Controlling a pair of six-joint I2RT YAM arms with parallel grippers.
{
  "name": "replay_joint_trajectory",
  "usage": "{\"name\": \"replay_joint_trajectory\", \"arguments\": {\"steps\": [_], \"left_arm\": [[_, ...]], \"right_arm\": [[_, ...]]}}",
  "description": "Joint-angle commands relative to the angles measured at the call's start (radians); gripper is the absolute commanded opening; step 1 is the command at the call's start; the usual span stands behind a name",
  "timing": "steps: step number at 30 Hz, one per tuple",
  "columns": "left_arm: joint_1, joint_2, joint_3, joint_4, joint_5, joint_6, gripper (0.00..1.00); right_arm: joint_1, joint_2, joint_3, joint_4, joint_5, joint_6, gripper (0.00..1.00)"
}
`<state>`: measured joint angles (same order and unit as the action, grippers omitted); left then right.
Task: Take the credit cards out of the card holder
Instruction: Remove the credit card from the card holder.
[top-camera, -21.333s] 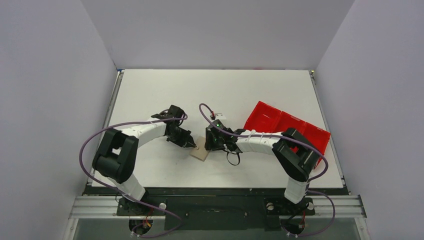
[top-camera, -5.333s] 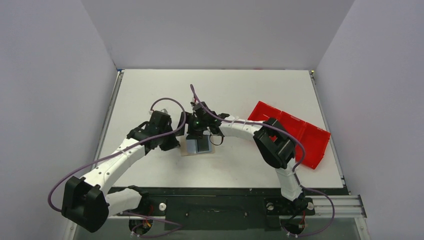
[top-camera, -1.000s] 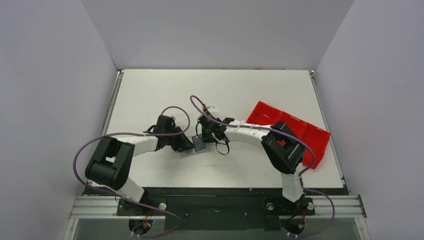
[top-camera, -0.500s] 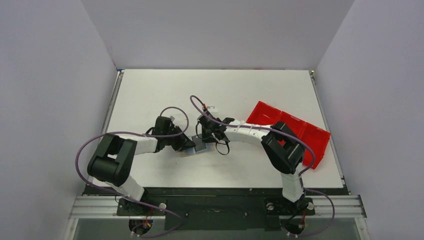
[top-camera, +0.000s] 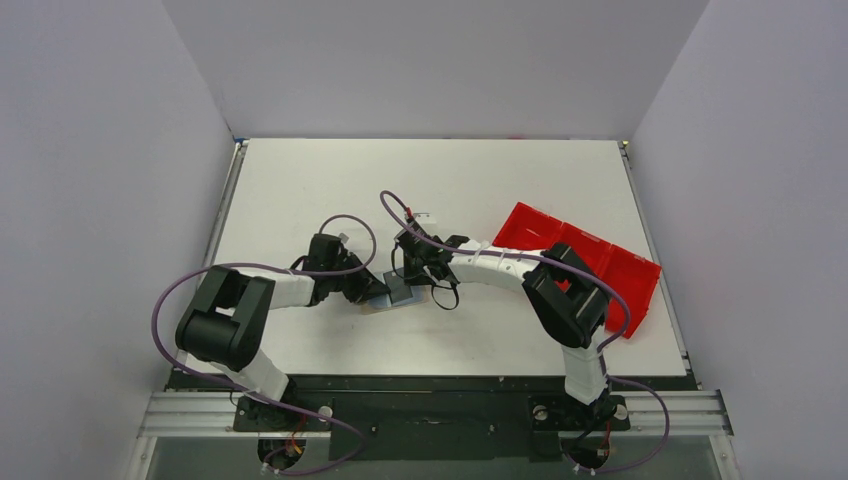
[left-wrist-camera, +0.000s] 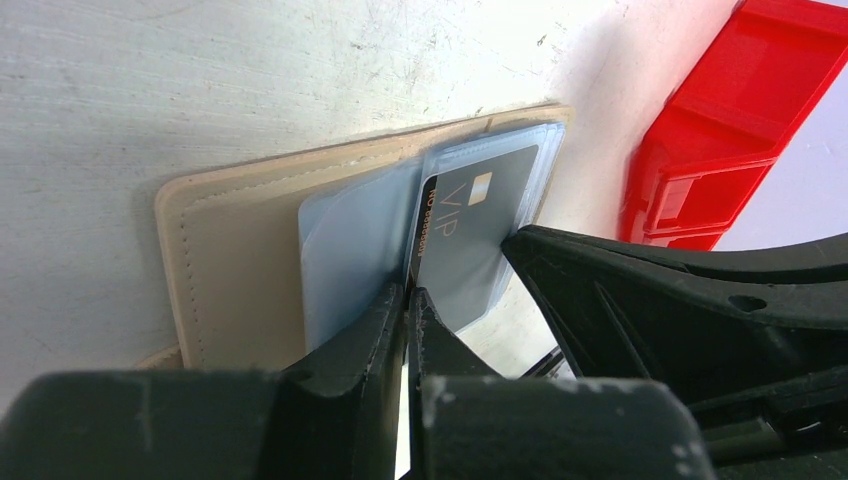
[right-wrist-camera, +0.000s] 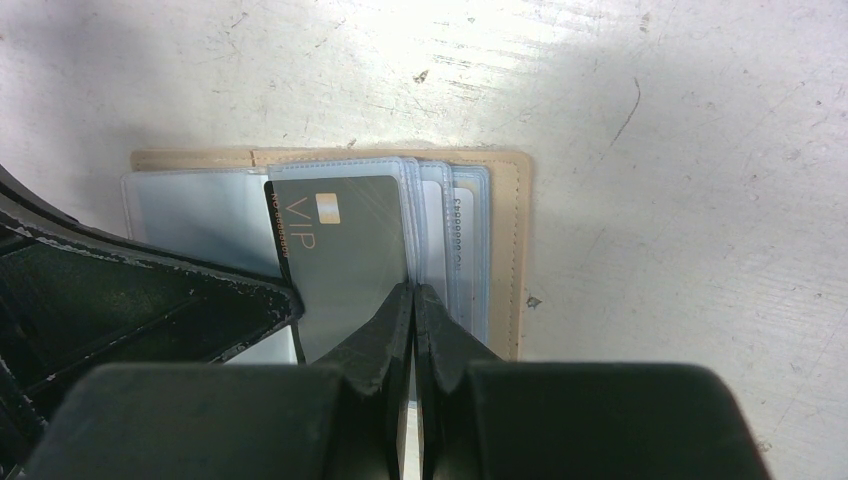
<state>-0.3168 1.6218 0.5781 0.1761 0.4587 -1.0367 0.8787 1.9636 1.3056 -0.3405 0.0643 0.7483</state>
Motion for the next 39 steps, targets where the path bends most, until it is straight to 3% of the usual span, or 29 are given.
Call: {"name": "replay_joint_trajectory", "arguments": {"steps": [1,27,39], "left_arm": [[0.007,0.005,-0.006,0.053,0.009,-0.003,0.00],[0.039,-0.072,-0.011,-0.045,-0.043,0.053,0.00],[0.039,-0.061,-0.026,0.001,-0.013,0.050,0.00]], "right_arm": [[0.010,0.082,-0.038,-0.070,0.026,0.003,0.00],[-0.026,0.047,-0.087,-0.069,0.077,0.011,0.00],[-0.007,0.053,-0.070,-0.082,0.085,-0.002,0.00]]}}
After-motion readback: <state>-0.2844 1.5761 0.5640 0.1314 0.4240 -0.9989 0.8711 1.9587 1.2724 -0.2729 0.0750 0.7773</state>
